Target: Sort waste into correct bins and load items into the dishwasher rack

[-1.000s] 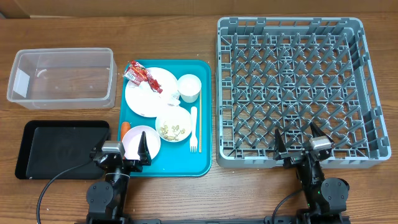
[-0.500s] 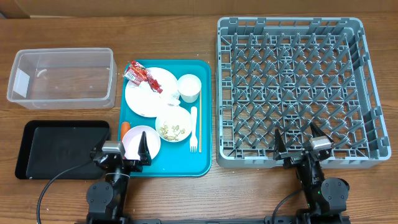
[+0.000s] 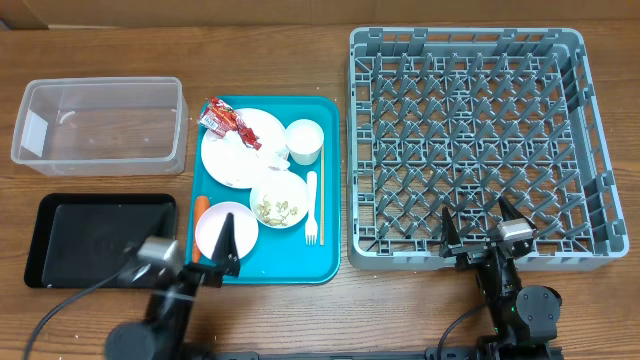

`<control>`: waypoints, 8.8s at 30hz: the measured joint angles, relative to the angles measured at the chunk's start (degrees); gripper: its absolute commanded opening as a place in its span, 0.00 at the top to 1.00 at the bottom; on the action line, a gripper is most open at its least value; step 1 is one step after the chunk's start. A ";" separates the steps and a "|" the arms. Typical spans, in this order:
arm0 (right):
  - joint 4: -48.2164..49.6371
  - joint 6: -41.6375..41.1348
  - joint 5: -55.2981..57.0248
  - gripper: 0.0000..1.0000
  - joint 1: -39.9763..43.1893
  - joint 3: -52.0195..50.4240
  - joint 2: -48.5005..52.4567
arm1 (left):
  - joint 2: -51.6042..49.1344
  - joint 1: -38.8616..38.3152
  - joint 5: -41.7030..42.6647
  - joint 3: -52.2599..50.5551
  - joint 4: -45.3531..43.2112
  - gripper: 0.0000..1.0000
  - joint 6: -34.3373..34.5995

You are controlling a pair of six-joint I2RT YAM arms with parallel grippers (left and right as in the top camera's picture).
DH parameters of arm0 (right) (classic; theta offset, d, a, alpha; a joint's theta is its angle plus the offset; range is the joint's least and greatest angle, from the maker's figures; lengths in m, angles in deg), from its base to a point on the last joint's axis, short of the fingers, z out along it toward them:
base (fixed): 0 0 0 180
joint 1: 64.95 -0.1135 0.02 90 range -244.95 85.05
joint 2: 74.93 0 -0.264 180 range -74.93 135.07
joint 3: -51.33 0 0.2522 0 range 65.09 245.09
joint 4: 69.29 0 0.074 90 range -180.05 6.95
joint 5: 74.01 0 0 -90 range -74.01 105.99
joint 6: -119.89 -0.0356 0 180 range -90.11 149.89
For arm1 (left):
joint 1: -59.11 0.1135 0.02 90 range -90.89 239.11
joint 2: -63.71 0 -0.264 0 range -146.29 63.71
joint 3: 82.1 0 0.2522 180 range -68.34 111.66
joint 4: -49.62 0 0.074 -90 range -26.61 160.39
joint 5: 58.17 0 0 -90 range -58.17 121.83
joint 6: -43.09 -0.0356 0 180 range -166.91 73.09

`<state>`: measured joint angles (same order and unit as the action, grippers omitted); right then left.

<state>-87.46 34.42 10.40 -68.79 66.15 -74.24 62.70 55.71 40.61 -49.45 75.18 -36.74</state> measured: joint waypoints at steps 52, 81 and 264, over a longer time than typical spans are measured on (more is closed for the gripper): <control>-0.13 -0.02 -0.02 0.00 0.00 0.00 0.00 | -107.60 0.00 -1.73 93.77 72.78 0.27 4.79; -0.11 0.00 0.00 0.00 -0.02 0.00 0.00 | -125.68 -2.25 -8.22 93.77 49.83 0.37 18.73; -0.13 -0.02 0.00 0.00 0.00 0.00 0.00 | -92.87 27.98 -9.99 94.90 83.76 0.96 19.67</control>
<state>-87.59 34.40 10.40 -68.79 66.15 -74.24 -30.17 83.69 30.62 45.45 158.93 -17.06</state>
